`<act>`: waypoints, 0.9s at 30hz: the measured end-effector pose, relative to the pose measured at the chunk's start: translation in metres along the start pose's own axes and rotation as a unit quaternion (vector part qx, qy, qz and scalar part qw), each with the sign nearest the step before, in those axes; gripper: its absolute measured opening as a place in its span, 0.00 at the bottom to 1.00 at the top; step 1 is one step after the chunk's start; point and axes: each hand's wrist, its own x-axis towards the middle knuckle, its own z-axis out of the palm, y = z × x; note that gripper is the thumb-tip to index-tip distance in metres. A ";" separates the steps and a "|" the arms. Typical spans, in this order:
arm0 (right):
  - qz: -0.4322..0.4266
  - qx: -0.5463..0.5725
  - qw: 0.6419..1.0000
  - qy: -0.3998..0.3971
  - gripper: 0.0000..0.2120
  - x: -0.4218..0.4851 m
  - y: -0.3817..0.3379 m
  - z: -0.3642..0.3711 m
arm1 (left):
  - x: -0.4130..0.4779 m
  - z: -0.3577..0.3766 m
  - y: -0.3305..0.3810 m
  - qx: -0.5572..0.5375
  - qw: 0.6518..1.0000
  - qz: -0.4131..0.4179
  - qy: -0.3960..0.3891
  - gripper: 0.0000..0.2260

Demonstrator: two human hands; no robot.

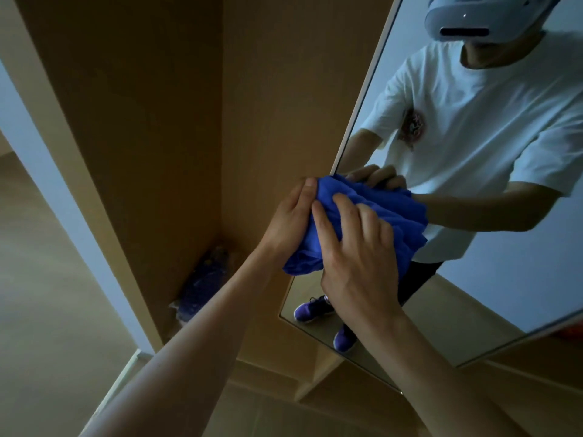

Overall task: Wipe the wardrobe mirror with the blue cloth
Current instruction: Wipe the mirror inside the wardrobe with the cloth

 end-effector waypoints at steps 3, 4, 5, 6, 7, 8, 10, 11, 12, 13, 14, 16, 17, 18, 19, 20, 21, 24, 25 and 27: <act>-0.016 -0.023 0.999 -0.039 0.25 -0.010 -0.006 0.017 | -0.006 -0.004 -0.022 -0.003 0.999 -0.044 -0.006 0.18; -0.022 -0.032 0.998 -0.058 0.27 -0.014 -0.008 0.023 | -0.007 -0.005 -0.030 0.002 0.998 -0.057 -0.008 0.19; -0.027 -0.036 0.996 -0.083 0.30 -0.019 -0.010 0.028 | -0.009 -0.007 -0.039 0.008 0.997 -0.070 -0.011 0.20; -0.032 -0.037 0.993 -0.111 0.33 -0.023 -0.012 0.033 | -0.011 -0.008 -0.048 0.012 0.996 -0.082 -0.016 0.20; -0.035 -0.038 0.989 -0.138 0.36 -0.028 -0.014 0.036 | -0.015 -0.009 -0.054 0.013 0.995 -0.092 -0.019 0.19; -0.036 -0.038 0.986 -0.158 0.37 -0.031 -0.016 0.038 | -0.018 -0.009 -0.058 0.011 0.995 -0.101 -0.020 0.19; -0.030 -0.029 0.987 -0.155 0.34 -0.034 -0.017 0.037 | -0.025 -0.009 -0.062 0.007 0.994 -0.104 -0.027 0.20; -0.025 -0.019 0.990 -0.139 0.32 -0.034 -0.016 0.037 | -0.027 -0.009 -0.061 0.007 0.995 -0.100 -0.029 0.21; -0.020 -0.010 0.993 -0.115 0.31 -0.033 -0.016 0.035 | -0.028 -0.010 -0.057 0.005 0.995 -0.092 -0.027 0.21; -0.016 -0.004 0.996 -0.088 0.29 -0.031 -0.015 0.033 | -0.026 -0.010 -0.049 0.001 0.997 -0.077 -0.021 0.21; -0.011 0.000 0.998 -0.059 0.29 -0.027 -0.014 0.029 | -0.023 -0.010 -0.038 -0.002 0.998 -0.059 -0.014 0.20; 0.011 0.010 1.000 -0.011 0.29 -0.015 -0.012 0.019 | -0.011 -0.010 -0.014 -0.004 1.000 -0.013 -0.011 0.17; 0.024 0.014 1.000 0.003 0.30 -0.009 -0.010 0.014 | -0.004 -0.010 -0.004 -0.001 1.000 0.008 -0.016 0.15; 0.033 0.016 0.999 0.009 0.31 -0.003 -0.009 0.010 | 0.003 -0.010 0.003 0.001 0.999 0.020 -0.026 0.13; 0.036 0.015 0.999 0.006 0.32 0.001 -0.008 0.007 | 0.008 -0.010 0.006 0.003 0.999 0.022 -0.037 0.12; 0.034 0.012 0.999 -0.005 0.32 0.002 -0.009 0.005 | 0.010 -0.010 0.004 0.001 0.999 0.012 -0.047 0.13; 0.028 0.006 0.999 -0.021 0.31 0.001 -0.010 0.005 | 0.010 -0.010 -0.003 -0.001 0.999 -0.006 -0.053 0.14; 0.011 -0.001 0.997 -0.076 0.29 -0.010 -0.018 0.013 | 0.002 -0.014 -0.032 -0.018 0.996 -0.061 -0.061 0.14; 0.010 0.001 0.996 -0.092 0.28 -0.015 -0.021 0.018 | 0.000 -0.015 -0.041 -0.019 0.995 -0.073 -0.068 0.15; 0.004 0.001 0.993 -0.120 0.28 -0.023 -0.024 0.031 | -0.004 -0.020 -0.058 -0.014 0.989 -0.115 -0.087 0.17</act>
